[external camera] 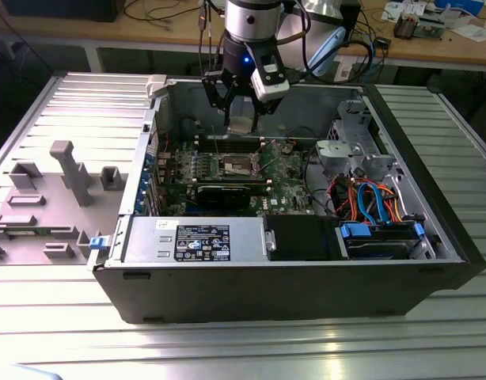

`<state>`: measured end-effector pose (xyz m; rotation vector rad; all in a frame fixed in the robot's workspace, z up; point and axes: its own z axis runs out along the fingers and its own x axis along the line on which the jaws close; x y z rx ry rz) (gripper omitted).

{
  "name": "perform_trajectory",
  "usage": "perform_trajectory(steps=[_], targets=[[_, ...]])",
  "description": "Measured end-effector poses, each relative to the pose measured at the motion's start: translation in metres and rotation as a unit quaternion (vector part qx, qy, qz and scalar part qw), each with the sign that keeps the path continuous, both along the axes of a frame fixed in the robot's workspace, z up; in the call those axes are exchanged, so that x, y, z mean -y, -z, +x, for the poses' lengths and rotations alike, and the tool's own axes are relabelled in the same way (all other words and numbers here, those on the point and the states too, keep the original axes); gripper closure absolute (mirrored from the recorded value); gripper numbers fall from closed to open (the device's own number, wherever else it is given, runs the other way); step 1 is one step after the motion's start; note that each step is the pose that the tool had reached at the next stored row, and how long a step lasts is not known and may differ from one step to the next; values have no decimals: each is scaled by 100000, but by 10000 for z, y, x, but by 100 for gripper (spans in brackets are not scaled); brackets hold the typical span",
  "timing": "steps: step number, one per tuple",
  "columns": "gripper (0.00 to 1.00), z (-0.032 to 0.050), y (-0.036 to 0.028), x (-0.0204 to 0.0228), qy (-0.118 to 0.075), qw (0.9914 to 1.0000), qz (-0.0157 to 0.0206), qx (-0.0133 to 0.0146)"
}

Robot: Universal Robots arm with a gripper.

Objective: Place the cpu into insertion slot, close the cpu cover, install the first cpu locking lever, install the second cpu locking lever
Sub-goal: 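Place the cpu into insertion slot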

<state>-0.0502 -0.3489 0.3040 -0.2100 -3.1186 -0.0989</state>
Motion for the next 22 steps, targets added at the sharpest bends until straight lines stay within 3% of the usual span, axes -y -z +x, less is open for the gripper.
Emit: perform_trajectory(steps=[22], targets=[[45, 0, 34, 0, 827, 99997, -1, 1]])
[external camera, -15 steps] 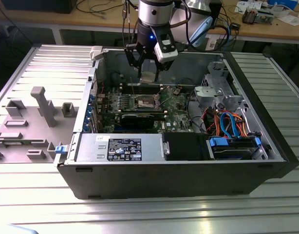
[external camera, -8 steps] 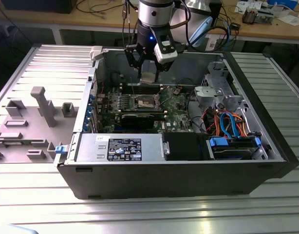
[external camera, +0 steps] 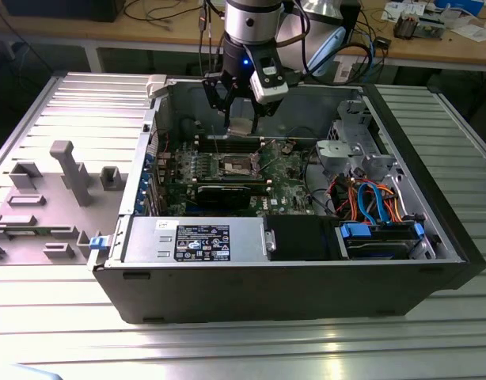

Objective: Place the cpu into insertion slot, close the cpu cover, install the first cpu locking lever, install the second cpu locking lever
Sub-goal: 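Place the cpu into insertion slot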

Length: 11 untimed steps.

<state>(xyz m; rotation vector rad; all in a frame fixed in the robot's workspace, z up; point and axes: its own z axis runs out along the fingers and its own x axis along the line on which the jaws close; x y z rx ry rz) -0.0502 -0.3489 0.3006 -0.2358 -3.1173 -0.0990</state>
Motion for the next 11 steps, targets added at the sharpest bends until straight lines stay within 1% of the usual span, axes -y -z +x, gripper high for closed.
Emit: perform_trajectory(steps=[11], targets=[[45, 0, 7, 0, 301, 100000, 0, 0]])
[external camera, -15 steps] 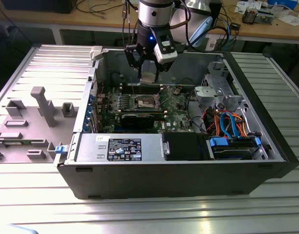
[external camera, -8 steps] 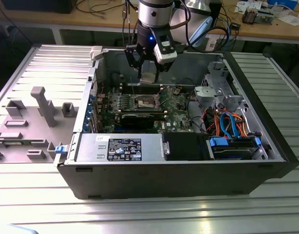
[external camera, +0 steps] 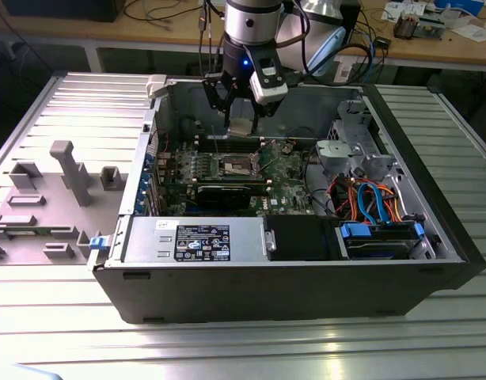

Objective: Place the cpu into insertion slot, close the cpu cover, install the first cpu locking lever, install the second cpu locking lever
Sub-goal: 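Place the cpu into insertion slot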

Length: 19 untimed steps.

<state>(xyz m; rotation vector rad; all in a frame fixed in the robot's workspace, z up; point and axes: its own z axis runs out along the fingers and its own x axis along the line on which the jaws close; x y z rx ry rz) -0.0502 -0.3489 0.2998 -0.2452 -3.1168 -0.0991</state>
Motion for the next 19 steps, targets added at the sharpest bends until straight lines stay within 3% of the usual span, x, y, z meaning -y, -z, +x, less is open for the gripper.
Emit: perform_trajectory(steps=[19], targets=[[45, 0, 14, 0, 590, 99998, -2, 0]])
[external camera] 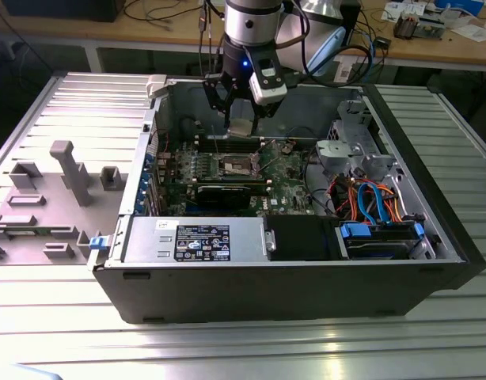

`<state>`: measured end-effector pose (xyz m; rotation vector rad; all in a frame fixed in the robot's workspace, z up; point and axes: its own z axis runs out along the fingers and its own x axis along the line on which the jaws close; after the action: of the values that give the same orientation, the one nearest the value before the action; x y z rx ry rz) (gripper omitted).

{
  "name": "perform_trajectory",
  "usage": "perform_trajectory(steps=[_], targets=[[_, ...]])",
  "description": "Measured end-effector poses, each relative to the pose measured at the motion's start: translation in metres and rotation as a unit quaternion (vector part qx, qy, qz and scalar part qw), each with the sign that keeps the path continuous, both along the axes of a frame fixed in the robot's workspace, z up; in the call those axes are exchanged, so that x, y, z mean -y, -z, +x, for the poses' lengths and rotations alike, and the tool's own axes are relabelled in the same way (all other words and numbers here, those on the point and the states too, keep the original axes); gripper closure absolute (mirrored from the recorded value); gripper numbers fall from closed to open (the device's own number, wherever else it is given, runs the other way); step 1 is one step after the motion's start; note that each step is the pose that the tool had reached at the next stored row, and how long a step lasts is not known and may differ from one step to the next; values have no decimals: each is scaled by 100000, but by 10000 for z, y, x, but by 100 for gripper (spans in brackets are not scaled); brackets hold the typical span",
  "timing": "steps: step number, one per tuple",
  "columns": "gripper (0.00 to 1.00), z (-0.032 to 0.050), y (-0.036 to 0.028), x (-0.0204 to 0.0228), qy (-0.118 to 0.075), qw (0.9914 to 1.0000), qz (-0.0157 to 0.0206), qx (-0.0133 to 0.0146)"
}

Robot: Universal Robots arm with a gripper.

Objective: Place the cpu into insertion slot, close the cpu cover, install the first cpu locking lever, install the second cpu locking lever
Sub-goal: 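Place the cpu into insertion slot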

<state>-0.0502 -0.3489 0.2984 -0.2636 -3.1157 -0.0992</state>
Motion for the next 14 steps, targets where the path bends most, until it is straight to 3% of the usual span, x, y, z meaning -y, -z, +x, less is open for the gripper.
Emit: perform_trajectory(steps=[14], targets=[[45, 0, 13, 0, 949, 99995, 1, -2]])
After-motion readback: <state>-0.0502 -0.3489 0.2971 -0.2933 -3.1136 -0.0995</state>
